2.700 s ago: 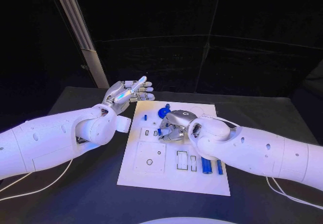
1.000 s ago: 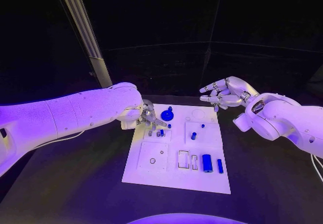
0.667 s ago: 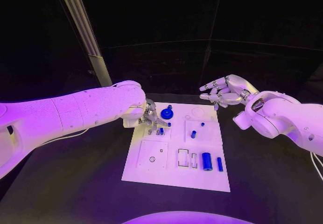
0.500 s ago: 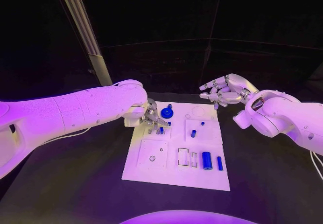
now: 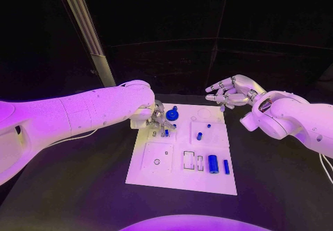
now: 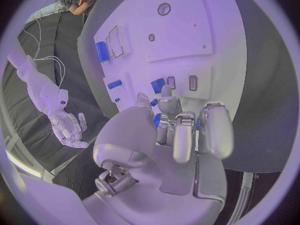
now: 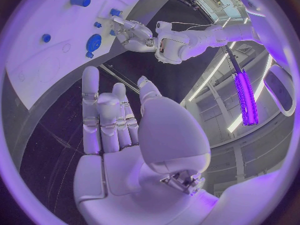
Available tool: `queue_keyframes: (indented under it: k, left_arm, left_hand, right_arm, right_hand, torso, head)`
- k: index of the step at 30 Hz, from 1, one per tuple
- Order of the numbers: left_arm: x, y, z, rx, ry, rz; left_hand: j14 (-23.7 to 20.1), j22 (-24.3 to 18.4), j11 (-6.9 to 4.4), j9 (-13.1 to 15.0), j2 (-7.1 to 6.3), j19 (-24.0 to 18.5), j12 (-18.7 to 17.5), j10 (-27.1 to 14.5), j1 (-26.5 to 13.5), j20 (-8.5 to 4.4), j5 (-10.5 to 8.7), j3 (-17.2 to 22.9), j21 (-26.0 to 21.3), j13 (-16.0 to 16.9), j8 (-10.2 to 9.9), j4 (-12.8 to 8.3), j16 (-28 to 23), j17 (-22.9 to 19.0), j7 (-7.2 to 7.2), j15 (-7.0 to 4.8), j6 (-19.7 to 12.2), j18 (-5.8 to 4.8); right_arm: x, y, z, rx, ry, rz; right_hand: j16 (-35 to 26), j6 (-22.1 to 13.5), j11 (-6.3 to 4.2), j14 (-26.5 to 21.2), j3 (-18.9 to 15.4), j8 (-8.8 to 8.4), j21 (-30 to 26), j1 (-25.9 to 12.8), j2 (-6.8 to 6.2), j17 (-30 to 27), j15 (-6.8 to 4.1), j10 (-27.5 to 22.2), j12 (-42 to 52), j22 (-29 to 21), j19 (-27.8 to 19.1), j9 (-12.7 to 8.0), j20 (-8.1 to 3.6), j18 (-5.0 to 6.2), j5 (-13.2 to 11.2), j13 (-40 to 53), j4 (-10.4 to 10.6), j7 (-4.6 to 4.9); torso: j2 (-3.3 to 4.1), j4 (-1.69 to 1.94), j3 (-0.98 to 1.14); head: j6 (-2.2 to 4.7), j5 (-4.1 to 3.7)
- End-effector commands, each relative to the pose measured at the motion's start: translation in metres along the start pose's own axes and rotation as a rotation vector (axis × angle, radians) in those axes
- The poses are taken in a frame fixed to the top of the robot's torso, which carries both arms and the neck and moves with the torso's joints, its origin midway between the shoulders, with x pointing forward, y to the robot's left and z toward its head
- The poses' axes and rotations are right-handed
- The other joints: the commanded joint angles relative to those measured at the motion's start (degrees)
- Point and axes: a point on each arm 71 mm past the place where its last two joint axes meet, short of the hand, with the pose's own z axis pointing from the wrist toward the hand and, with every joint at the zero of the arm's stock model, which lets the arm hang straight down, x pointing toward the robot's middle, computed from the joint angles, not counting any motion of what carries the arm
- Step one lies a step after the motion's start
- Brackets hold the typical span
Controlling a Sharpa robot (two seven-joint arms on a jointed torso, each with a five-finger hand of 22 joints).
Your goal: Assemble the parts on the task board
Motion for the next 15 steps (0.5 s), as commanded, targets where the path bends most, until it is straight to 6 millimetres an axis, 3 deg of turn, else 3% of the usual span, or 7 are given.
queue_keyframes:
  k: [1,15]
  left_arm:
    - [0.0003,-0.0005,0.0001,-0.011,0.017,0.024]
    - [0.0003,-0.0008,0.0027,-0.025,0.033,0.036]
  left_hand:
    - [5.96,0.13,-0.03,0.13,0.09,0.32,0.21,0.16,0.77,-0.05,-0.10,0.11,0.23,0.08,0.34,-0.20,0.17,15.08,-0.06,-0.52,-0.52,-1.13]
    - [5.96,0.41,-0.05,0.96,0.32,0.33,0.46,0.14,2.69,-0.06,-0.08,1.39,0.34,0.23,1.00,-0.75,0.17,15.08,-0.08,-0.53,-1.13,-1.16]
  right_arm:
    - [0.0008,0.0015,0.0011,-0.001,0.015,-0.004]
    - [0.0023,0.0017,0.0031,-0.002,0.022,-0.007]
  right_hand:
    - [-0.38,-0.36,-0.05,0.40,-0.32,0.13,-0.20,0.44,0.27,-0.05,-0.11,0.02,-0.23,-0.07,0.35,0.09,-0.01,0.35,0.26,-0.05,-0.05,0.01]
    - [-0.48,-0.40,-0.03,0.41,-0.46,0.16,-0.34,0.29,0.27,-0.03,-0.11,0.00,-0.25,-0.16,0.40,0.09,-0.01,0.34,0.36,-0.14,0.08,0.02]
  torso:
    - [0.00,0.04,0.02]
    - [0.01,0.02,0.06]
  head:
    - [-0.10,0.00]
    - [-0.28,-0.24]
